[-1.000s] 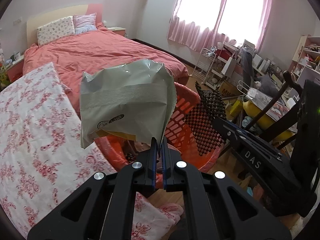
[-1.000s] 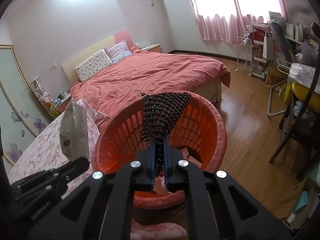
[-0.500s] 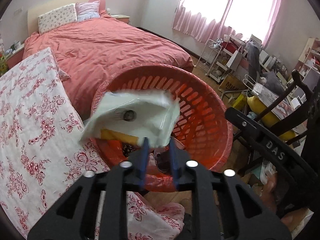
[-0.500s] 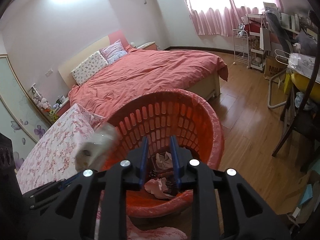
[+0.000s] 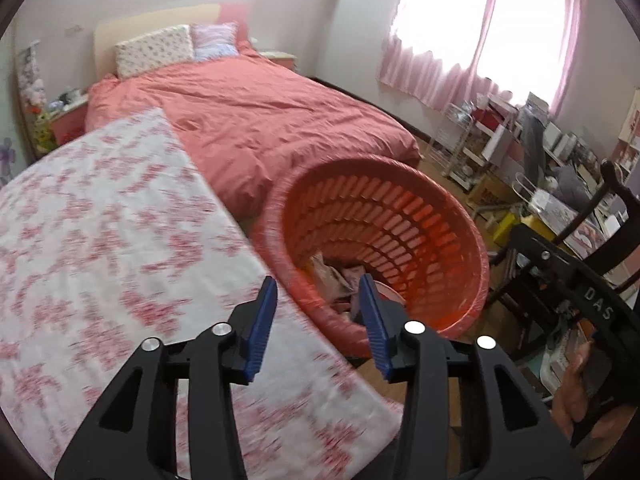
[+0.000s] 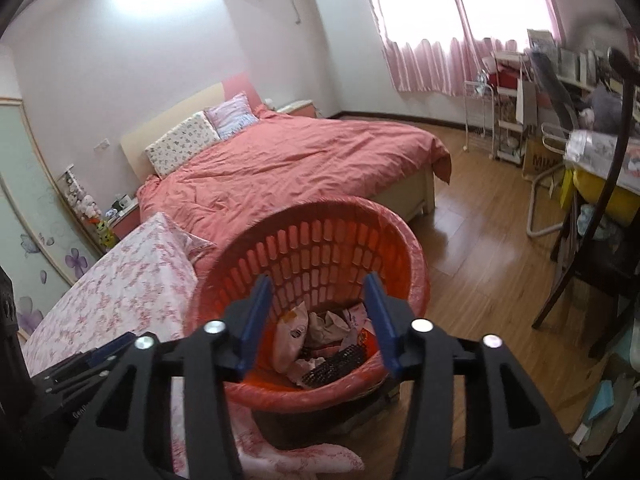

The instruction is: Collect trash

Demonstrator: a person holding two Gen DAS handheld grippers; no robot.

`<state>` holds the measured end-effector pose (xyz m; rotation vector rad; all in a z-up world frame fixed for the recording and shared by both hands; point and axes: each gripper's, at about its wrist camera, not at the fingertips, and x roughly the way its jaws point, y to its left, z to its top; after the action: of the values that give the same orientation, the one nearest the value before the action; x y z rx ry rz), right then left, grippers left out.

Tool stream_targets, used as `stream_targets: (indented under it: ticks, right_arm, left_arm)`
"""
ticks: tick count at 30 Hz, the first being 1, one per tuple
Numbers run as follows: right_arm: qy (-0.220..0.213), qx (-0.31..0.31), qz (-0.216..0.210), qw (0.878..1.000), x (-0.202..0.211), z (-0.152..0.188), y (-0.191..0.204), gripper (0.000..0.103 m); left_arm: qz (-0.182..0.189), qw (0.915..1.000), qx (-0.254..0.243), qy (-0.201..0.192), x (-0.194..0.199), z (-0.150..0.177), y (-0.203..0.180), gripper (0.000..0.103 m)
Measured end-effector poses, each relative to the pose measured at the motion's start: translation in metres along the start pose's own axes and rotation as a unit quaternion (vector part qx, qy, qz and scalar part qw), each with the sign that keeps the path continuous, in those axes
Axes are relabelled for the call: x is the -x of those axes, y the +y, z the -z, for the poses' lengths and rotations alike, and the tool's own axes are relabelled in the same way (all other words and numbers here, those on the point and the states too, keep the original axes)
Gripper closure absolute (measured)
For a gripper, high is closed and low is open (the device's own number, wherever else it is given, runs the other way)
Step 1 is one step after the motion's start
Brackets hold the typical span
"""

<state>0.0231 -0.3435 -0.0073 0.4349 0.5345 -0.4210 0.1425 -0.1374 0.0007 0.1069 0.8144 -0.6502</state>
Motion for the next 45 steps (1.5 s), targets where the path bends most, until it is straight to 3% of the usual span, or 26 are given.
stream_targets:
  ticks: [5, 8, 14, 22, 27, 35, 45]
  right_arm:
    - [-0.036, 0.034, -0.014, 0.999, 0.044, 0.012, 0.025, 0.011]
    - [-0.045, 0.05, -0.025, 0.997, 0.067, 0.026, 0.04, 0.005]
    - [-0.063, 0.101, -0.02, 0.993, 0.108, 0.061, 0.072, 0.005]
    - [-0.086, 0.128, -0.01, 0.988, 0.151, 0.098, 0.099, 0.005]
    - [-0.105, 0.141, 0.019, 0.984, 0.168, 0.112, 0.109, 0.005]
    - [-0.117, 0.149, 0.054, 0.98, 0.179, 0.126, 0.119, 0.005]
    - [-0.1, 0.146, 0.062, 0.982, 0.173, 0.135, 0.119, 0.005]
  left_arm:
    - [-0.044, 0.998, 0.012, -0.042, 0.047, 0.015, 0.023, 0.039]
    - [-0.076, 0.9945, 0.022, -0.068, 0.077, 0.032, 0.037, 0.024]
    - [-0.125, 0.9852, 0.049, -0.107, 0.128, 0.069, 0.06, 0.009]
    - [-0.182, 0.9716, 0.069, -0.135, 0.168, 0.11, 0.071, 0.004]
    - [-0.215, 0.9605, 0.083, -0.156, 0.184, 0.128, 0.072, 0.003]
    - [-0.229, 0.9559, 0.103, -0.153, 0.19, 0.146, 0.07, 0.003]
    - [-0.24, 0.9523, 0.111, -0.152, 0.194, 0.155, 0.066, 0.003]
